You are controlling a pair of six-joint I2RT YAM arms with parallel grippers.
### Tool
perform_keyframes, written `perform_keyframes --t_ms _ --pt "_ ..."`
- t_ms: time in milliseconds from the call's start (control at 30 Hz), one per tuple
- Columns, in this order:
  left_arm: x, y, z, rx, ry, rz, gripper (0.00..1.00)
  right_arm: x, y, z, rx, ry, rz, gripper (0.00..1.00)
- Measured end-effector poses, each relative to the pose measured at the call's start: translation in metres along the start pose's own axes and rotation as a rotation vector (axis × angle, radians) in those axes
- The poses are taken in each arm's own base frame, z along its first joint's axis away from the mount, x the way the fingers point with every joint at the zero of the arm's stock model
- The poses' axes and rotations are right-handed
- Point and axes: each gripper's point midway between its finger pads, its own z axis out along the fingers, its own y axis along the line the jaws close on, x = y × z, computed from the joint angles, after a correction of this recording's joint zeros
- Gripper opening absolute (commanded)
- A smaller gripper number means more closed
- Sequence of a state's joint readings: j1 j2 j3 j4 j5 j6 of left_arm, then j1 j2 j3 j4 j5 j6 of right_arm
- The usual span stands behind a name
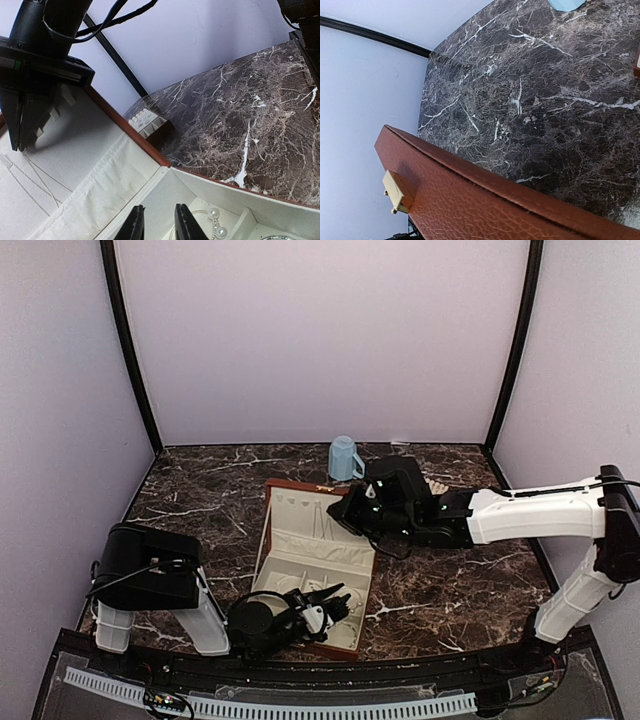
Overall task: Organize the mixed jewelry
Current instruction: Hang the necklace on the earring holder.
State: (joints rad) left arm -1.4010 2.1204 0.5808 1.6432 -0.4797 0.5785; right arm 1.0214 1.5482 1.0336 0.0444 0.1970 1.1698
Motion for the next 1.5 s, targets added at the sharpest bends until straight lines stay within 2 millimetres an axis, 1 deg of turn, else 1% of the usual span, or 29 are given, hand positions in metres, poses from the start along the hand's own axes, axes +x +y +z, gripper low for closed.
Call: perform_keyframes --t_ms 300,367,467,600,933,1233,1500 --pt "0.0 0.0 0.001 -0.007 0.003 -0.001 0.24 -0.001 0.011 0.002 -0.05 0.0 -0.041 0.0" --pt "0.0 0.0 0.001 -0.007 0.003 -0.001 0.24 -0.002 0.016 0.002 -0.071 -0.003 -0.048 0.0" --pt "0.0 0.001 0.001 -0.007 0.003 -0.001 0.24 0.001 0.019 0.004 -0.088 0.007 -0.059 0.0" --pt "0.0 0.0 0.001 -0.007 0.003 -0.001 0.24 0.002 0.02 0.009 -0.092 0.009 -0.061 0.0" --pt "0.0 0.001 0.001 -0.007 0.004 -0.001 0.24 -0.004 0.018 0.009 -0.078 -0.026 -0.032 0.0" --pt "0.0 0.001 0.001 -0.008 0.004 -0.001 0.24 -0.009 0.014 0.0 -0.068 -0.069 0.001 0.0" --pt "0.001 0.001 0.001 -0.009 0.004 -0.001 0.24 -0.011 0.01 -0.002 -0.054 -0.085 0.025 0.0"
